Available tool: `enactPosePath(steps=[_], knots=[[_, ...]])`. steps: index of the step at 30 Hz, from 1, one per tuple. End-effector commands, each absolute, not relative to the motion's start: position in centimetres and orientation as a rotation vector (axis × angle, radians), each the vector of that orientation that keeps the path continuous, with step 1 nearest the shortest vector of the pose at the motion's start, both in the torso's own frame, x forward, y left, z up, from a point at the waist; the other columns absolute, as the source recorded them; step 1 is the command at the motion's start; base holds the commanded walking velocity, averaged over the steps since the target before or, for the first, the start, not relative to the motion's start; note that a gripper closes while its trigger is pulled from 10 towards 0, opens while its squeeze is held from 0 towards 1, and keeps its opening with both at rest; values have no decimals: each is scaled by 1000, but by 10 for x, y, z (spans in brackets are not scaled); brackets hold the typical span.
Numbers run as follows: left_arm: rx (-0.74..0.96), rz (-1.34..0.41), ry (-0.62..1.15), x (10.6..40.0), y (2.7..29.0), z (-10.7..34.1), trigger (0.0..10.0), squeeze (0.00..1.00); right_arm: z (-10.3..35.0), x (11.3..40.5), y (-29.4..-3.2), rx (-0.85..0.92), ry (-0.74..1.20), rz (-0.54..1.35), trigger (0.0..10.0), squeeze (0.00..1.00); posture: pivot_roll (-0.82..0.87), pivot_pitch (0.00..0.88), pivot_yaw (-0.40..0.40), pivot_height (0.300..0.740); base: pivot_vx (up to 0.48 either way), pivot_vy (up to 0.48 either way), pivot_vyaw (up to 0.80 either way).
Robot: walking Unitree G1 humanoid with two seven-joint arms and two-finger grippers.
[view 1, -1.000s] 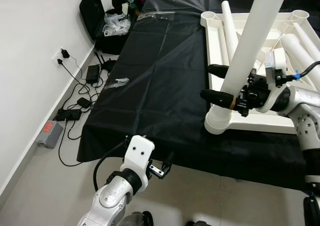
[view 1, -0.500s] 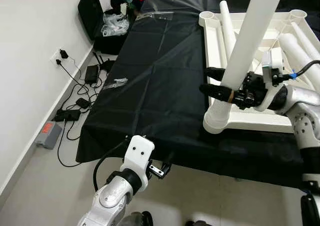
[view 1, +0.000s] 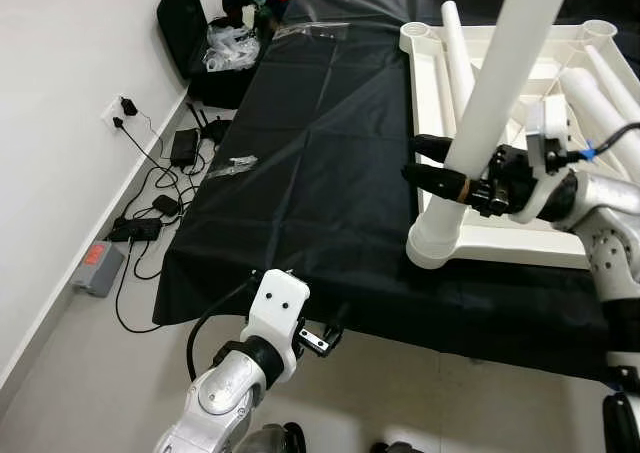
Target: Building children table
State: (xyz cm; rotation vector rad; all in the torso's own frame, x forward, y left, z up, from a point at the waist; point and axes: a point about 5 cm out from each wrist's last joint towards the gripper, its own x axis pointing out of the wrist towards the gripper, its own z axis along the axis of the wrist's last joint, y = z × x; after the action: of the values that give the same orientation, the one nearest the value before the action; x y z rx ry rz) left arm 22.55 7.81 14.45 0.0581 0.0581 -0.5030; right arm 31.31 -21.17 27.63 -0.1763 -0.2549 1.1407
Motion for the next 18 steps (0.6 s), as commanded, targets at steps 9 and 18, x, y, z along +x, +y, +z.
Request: enactPosePath(steps=[9,18], knots=[[87,-442,23,242,92,153,10000,0,267,310,-209,-149,-288,1004,0,0,153,236,23,740,0,0,0],[109,-425,9,249,99,156,10000,0,261,313,-209,-171,-287,852,0,0,152,233,30,740,0,0,0]])
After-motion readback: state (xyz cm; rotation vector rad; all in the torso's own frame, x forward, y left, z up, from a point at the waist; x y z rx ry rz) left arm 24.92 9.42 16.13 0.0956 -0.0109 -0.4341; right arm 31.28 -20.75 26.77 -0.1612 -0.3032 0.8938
